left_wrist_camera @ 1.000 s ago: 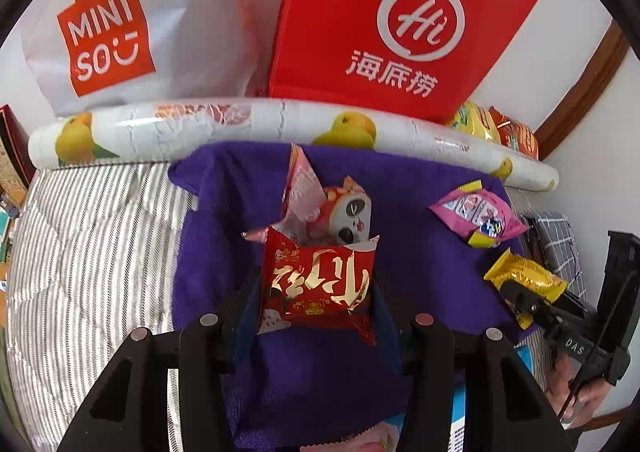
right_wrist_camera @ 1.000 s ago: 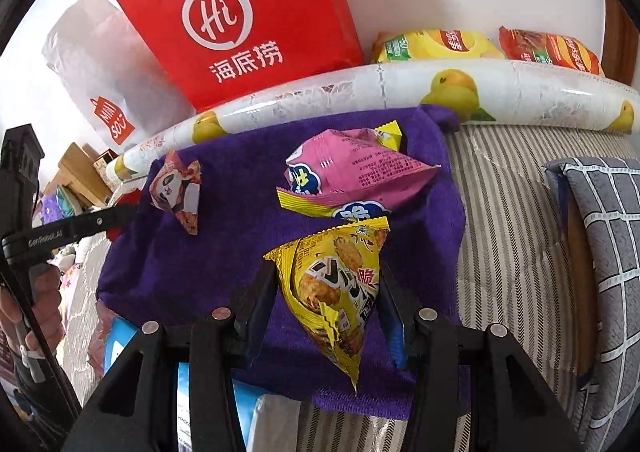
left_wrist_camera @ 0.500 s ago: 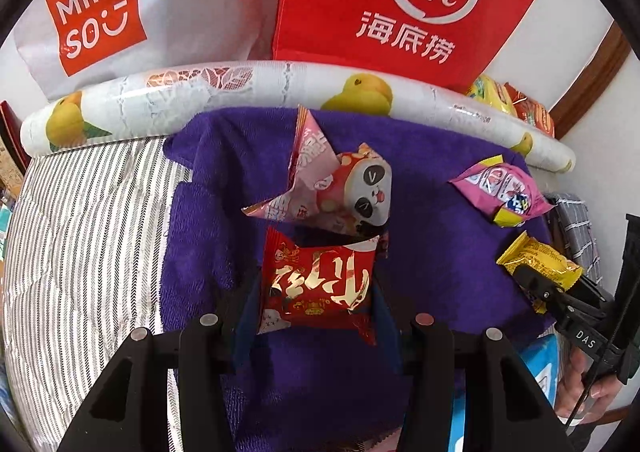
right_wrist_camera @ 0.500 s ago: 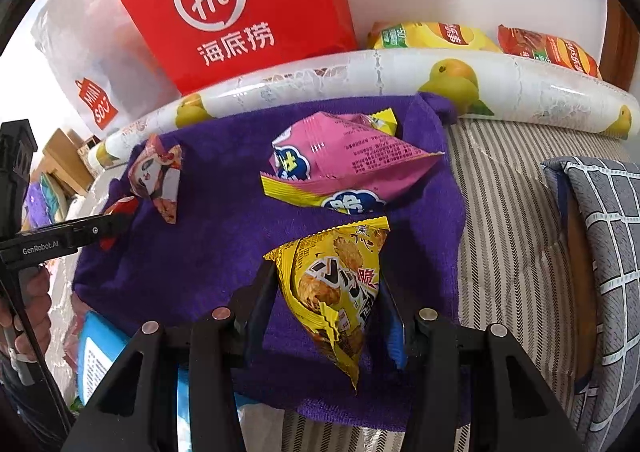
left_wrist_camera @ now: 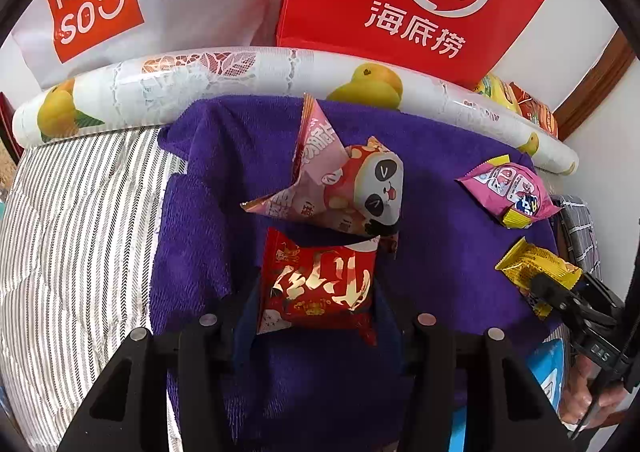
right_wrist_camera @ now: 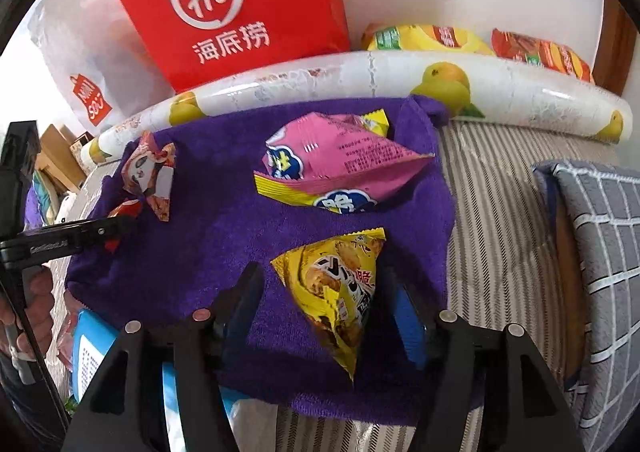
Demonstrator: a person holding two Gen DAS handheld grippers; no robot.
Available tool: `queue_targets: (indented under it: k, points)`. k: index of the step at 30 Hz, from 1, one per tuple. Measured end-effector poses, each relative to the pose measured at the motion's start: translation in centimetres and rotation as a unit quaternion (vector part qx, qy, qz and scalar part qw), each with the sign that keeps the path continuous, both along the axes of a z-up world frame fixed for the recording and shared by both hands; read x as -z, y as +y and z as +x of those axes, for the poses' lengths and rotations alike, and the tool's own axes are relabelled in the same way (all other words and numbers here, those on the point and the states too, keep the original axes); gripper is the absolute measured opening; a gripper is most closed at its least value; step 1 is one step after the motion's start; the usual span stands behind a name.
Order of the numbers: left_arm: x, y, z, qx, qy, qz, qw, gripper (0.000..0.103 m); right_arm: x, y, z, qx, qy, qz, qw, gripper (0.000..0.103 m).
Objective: Organize snacks
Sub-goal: 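Lower both bags onto the purple towel and open the grippers, then move both grippers back to the snack pile beside the blue box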
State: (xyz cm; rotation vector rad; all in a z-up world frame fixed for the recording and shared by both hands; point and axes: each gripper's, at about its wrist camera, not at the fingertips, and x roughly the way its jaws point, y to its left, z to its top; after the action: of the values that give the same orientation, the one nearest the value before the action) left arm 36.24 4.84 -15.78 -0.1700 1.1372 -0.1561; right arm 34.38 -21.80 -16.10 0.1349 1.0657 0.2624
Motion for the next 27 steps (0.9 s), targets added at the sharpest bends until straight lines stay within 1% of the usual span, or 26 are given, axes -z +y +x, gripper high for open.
queue_targets:
  k: [1, 2, 5, 7, 10, 13, 18, 22, 27]
  points:
    - [0.0, -0.1, 0.1, 0.0, 0.0, -0.001, 1.0, 0.051, -0.4, 0.0, -0.2, 0.0, -0.007, -0.002, 1.0, 0.072]
    - [0.0, 0.0, 0.1, 0.0, -0.001, -0.002, 1.0, 0.051, -0.7, -0.1, -0.3, 0.001, -0.013, -0.002, 1.0, 0.072]
    - [-0.1, -0.1, 0.2, 0.004, 0.001, -0.004, 1.0, 0.061, -1.6, -0.2, -0.7, 0.003, -0.024, 0.004, 1.0, 0.072]
    - [-0.2, -0.2, 0.2, 0.006, 0.006, -0.003, 1.0, 0.062, -2.4, -0.3, -0.9, 0.008, -0.03, 0.005, 1.0, 0.072]
    - [-0.8, -0.1, -0.3, 0.006, 0.005, -0.005, 1.0, 0.068, -3.8, -0.2, -1.8, 0.009, -0.039, 0.006, 0.999, 0.072]
    - [-1.6, 0.4, -1.1, 0.003, 0.0, -0.008, 1.0, 0.068, -5.4, 0.1, -3.4, 0.007, -0.057, 0.004, 0.998, 0.072]
    - [-3.6, 1.2, -3.1, 0.005, -0.013, -0.012, 0.9998, 0.068, -7.2, 0.8, -6.6, 0.003, -0.066, 0.014, 0.998, 0.072]
    - [-5.8, 1.9, -5.9, 0.008, -0.032, -0.018, 0.9993, 0.068, -7.6, 1.5, -9.2, 0.0, -0.058, 0.019, 0.998, 0.072]
    - [-7.3, 2.4, -9.3, 0.011, -0.048, -0.021, 0.9986, 0.068, -7.8, 2.3, -13.0, -0.001, -0.044, 0.031, 0.999, 0.072]
